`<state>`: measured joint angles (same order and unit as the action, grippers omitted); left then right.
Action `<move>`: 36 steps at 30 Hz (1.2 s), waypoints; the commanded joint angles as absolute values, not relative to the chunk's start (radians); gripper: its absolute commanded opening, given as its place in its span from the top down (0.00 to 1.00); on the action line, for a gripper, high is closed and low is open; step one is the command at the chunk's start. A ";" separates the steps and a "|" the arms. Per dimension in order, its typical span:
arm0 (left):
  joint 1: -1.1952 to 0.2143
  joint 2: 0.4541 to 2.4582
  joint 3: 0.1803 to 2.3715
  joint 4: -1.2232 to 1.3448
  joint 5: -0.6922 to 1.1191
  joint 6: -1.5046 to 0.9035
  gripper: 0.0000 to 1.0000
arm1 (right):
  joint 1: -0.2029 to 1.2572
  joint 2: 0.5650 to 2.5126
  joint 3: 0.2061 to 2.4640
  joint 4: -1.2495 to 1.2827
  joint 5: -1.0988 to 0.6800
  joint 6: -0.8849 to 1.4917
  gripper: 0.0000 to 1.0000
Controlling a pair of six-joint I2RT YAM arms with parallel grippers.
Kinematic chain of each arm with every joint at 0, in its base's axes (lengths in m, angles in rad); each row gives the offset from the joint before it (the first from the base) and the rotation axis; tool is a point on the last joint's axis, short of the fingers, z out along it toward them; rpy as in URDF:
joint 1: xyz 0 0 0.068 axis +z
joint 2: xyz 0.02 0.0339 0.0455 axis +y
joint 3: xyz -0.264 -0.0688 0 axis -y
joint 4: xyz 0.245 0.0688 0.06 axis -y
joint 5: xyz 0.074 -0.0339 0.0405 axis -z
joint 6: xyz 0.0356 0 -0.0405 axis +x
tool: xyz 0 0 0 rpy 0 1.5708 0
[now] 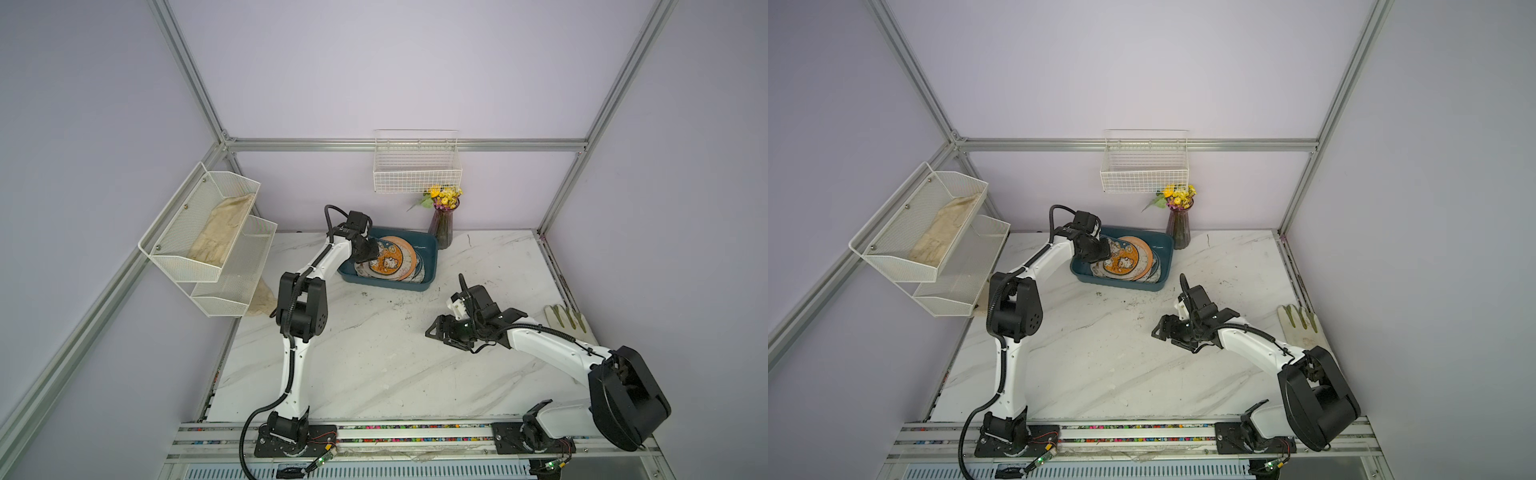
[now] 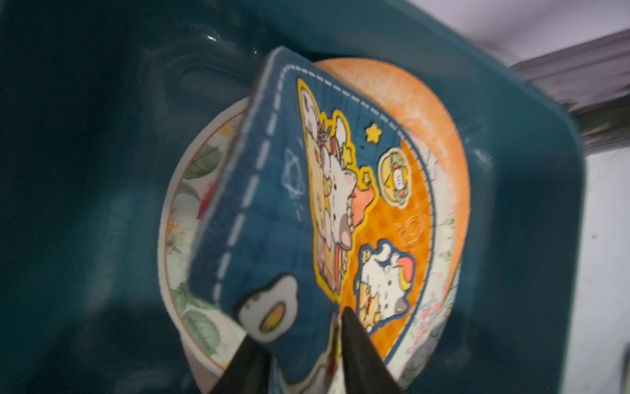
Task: Put the coasters into the storage box
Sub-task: Place the coaster in the storage box, then reset both arms
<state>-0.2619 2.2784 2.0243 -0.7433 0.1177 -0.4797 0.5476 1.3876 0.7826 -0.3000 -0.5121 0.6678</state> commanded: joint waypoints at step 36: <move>-0.168 1.187 0.850 -0.265 -0.259 -0.237 0.00 | 0.267 1.535 0.997 -0.184 -0.045 0.190 0.02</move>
<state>-0.2005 1.2266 0.9379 -0.3832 -0.1898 -0.2890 0.2863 1.5391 1.0199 -0.3000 -0.1776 0.2756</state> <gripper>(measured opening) 0.998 0.977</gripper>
